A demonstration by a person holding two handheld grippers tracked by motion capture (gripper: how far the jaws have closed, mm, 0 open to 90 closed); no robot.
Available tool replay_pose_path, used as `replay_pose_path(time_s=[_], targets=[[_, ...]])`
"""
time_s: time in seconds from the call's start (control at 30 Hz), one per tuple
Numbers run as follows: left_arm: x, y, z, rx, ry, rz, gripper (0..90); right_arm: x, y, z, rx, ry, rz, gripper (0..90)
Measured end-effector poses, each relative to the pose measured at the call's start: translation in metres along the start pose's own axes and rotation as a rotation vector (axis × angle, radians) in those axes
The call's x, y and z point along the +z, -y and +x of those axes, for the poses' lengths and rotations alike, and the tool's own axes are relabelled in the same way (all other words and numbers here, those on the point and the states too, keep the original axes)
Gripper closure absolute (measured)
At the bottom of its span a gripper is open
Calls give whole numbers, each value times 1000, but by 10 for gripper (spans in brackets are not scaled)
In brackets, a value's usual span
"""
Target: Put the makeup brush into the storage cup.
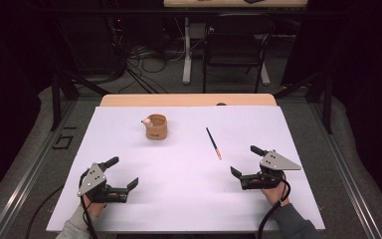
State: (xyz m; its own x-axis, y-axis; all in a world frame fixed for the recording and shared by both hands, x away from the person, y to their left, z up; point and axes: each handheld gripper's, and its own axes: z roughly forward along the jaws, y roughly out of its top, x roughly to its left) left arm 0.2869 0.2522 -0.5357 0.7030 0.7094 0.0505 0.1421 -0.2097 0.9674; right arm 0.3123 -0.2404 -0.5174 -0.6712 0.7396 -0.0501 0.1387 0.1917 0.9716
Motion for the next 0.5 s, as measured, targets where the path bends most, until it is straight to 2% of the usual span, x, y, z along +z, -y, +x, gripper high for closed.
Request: replay_pose_path(time_s=[0.27,0.5], targets=[[0,0,0,3,-1,1,0,16,-1,-7,14,-2,16,0],[0,0,0,4,-2,-2,0,30,-2,-6,-7,0,40,0]])
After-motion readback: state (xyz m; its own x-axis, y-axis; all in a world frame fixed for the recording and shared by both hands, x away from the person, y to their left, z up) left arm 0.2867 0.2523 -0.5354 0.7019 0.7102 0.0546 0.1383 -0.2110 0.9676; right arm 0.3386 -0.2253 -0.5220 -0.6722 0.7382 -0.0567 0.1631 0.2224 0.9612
